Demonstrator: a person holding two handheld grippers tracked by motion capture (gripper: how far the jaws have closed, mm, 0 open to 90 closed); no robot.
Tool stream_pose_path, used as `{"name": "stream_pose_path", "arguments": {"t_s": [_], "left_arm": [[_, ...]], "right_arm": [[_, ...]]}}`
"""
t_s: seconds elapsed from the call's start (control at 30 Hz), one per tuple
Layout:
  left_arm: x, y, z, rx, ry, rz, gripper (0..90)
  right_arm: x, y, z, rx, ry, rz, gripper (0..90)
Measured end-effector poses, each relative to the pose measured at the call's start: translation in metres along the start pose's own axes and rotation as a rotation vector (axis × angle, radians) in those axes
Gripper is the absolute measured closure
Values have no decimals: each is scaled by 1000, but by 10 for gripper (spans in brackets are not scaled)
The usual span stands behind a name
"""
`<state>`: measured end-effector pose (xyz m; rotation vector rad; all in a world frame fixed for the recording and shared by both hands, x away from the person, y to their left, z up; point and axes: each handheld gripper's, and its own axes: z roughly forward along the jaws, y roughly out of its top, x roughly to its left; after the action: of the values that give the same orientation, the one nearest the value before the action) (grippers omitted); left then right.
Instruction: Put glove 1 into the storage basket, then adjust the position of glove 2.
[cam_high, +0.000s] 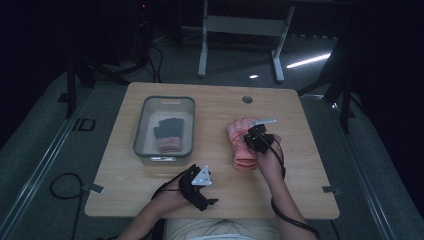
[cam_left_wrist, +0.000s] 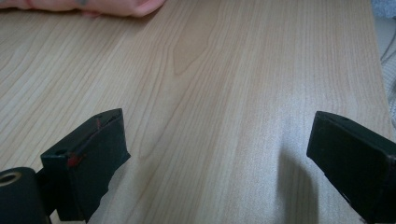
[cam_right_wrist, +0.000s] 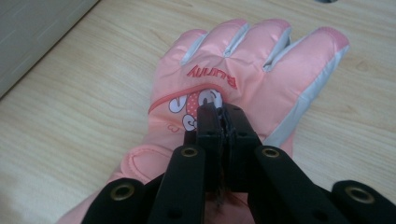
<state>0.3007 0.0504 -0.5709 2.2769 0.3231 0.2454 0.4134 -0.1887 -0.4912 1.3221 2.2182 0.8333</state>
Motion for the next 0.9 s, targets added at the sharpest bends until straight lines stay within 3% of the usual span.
{"name": "stream_pose_path", "arguments": {"t_s": [0.2, 0.4, 0.57, 0.63, 0.7, 0.9], "left_arm": [[1, 0, 0, 2, -1, 0, 46], [1, 1, -1, -1, -8, -2, 46], [2, 0, 0, -1, -9, -13, 46], [2, 0, 0, 10, -11, -8, 46], [3, 0, 1, 12, -9, -15, 46], [4, 0, 0, 14, -5, -24, 46]], "right_arm": [[-7, -4, 1, -12, 34, 20, 796], [-7, 1, -13, -83, 90, 32, 539], [-14, 4, -25, -127, 122, 46, 353], [-17, 3, -29, -150, 112, 42, 266], [-21, 2, -32, -157, 141, 40, 182], [-26, -1, -36, -169, 151, 16, 164]]}}
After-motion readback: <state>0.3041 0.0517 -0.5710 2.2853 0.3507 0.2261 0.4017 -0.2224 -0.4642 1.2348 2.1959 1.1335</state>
